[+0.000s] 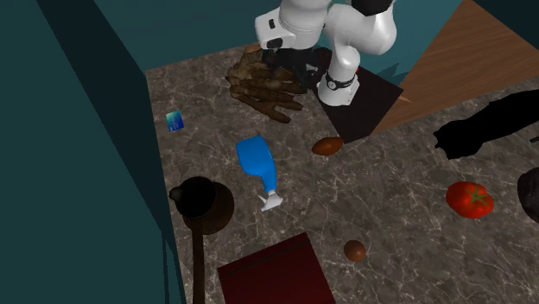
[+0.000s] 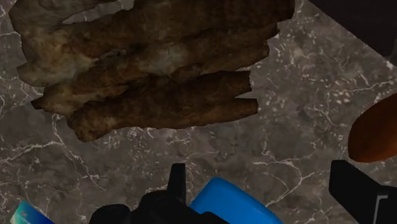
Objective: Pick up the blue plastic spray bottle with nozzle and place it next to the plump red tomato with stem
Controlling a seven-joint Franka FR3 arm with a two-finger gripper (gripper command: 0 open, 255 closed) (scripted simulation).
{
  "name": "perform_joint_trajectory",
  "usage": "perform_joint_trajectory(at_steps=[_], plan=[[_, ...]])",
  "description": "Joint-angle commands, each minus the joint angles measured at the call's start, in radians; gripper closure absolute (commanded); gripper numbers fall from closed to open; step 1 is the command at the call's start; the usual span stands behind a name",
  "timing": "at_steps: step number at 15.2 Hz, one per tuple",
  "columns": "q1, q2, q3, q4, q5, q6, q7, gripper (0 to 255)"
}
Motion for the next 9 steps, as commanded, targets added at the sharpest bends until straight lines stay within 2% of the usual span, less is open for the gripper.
perform_joint_trajectory(at_steps=[1,9], plan=[[0.016,0.068,-0.009,0.006,-0.005,0.076,-0.049,0],[0.071,0.32,-0.021,0.075,-0.006,0.304,-0.237,0]])
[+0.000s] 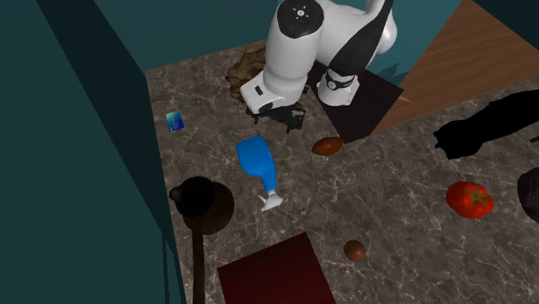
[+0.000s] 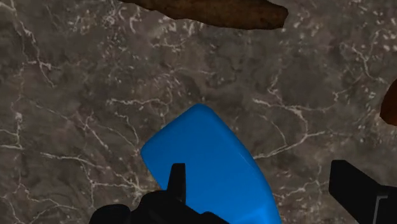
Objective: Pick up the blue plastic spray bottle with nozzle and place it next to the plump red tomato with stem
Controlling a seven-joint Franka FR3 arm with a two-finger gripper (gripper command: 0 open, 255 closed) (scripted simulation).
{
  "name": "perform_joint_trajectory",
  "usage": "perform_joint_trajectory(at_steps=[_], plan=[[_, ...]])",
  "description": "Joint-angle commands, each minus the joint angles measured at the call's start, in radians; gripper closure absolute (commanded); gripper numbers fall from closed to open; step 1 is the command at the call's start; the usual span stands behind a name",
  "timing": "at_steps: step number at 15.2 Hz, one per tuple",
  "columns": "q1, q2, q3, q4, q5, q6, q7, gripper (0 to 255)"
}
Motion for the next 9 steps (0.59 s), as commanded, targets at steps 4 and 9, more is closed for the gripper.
perform_joint_trajectory(at_steps=[4,9], plan=[[0.03,0.152,0.008,0.061,0.007,0.121,-0.117,0],[0.054,0.308,0.03,0.146,0.015,0.217,-0.227,0]])
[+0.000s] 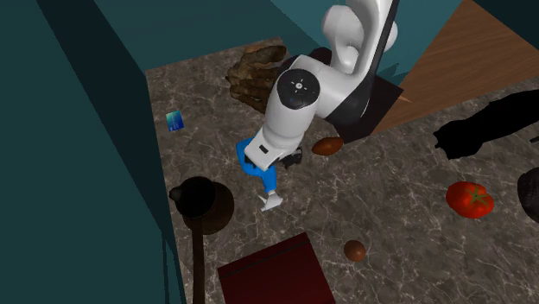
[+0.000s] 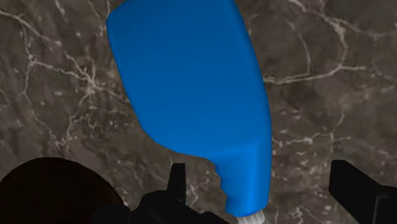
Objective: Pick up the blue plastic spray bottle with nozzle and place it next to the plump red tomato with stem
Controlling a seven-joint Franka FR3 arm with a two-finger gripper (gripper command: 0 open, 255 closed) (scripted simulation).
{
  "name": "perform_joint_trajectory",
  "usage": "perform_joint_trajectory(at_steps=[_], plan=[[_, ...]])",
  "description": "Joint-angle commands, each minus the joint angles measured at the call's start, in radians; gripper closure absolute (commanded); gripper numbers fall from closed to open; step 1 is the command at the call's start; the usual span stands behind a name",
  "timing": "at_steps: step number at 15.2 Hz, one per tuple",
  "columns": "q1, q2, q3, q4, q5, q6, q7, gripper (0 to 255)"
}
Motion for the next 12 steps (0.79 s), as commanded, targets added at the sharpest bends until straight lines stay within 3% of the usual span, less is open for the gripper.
perform_joint_trajectory(at_steps=[1,12], plan=[[0.008,0.066,0.01,0.044,0.003,0.033,-0.047,0],[0.004,0.142,0.008,0.024,-0.006,0.131,-0.051,0]])
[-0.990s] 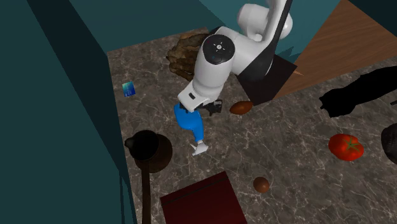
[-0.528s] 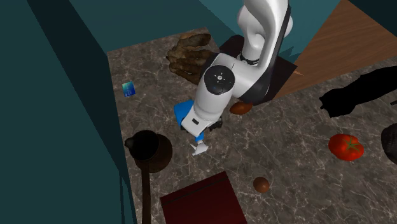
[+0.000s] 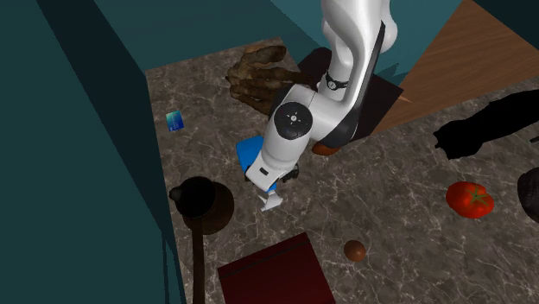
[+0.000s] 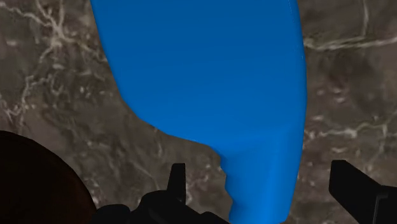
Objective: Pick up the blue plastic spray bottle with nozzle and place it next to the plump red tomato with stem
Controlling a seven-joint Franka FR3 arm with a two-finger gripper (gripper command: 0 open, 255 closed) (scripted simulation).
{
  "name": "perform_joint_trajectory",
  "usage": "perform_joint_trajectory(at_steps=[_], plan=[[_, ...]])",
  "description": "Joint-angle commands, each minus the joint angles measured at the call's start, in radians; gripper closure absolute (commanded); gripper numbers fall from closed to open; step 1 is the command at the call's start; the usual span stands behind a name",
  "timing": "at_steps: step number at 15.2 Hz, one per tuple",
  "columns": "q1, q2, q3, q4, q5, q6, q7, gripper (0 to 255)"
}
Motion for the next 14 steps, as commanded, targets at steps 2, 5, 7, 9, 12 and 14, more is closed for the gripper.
perform_joint_trajectory(at_steps=[2,5,7,9,12,14], plan=[[0.0,0.002,0.0,-0.001,0.0,0.003,0.0,0],[0.0,0.001,0.0,-0.001,0.0,0.002,0.0,0],[0.0,0.001,0.0,-0.001,0.0,0.002,0.0,255],[0.0,0.001,0.0,-0.001,0.0,0.002,0.0,255],[0.0,0.001,0.0,-0.001,0.0,0.002,0.0,255],[0.0,0.001,0.0,-0.001,0.0,0.003,0.0,255]])
